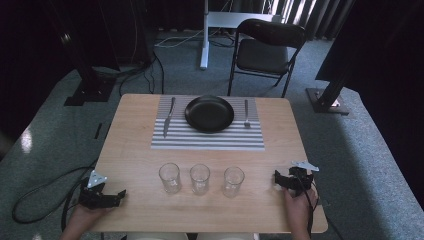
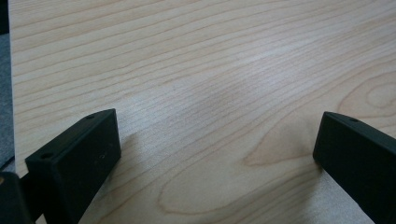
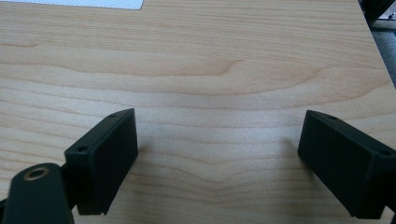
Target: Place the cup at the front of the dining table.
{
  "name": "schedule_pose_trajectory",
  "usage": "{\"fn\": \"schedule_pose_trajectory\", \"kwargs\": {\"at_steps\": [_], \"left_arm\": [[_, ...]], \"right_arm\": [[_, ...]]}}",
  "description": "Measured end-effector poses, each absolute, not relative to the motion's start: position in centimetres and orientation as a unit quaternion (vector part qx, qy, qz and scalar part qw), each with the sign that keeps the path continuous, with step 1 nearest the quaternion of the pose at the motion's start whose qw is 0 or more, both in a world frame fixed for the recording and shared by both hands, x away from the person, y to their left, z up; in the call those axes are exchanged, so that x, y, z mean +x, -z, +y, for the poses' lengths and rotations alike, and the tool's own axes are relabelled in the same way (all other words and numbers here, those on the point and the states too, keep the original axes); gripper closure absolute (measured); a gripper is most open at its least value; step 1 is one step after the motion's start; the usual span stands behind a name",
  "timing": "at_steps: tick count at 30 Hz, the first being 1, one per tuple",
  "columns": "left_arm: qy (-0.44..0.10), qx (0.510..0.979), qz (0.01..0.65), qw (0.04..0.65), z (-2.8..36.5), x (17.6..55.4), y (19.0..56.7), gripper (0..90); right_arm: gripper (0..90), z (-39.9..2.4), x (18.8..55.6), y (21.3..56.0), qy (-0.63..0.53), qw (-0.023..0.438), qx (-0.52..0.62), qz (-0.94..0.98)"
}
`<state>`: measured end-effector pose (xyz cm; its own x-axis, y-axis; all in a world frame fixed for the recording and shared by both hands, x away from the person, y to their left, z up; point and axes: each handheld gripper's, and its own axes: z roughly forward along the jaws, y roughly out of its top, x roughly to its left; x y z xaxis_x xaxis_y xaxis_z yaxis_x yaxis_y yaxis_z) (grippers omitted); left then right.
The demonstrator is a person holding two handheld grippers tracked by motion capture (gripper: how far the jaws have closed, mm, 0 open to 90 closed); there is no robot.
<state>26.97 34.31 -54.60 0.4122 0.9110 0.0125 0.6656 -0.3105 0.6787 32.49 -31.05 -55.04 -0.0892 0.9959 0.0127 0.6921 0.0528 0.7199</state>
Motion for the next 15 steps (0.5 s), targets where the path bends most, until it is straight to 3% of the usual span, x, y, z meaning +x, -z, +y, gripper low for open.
{"fn": "schedule_pose_trajectory", "kwargs": {"at_steps": [15], "left_arm": [[-0.191, 0.803, 0.468, 0.315, 34.29, 26.69, 54.50, 5.0]], "right_arm": [[11.5, -31.05, 32.48, 55.04, -0.292, 0.259, 0.623, 0.677]]}}
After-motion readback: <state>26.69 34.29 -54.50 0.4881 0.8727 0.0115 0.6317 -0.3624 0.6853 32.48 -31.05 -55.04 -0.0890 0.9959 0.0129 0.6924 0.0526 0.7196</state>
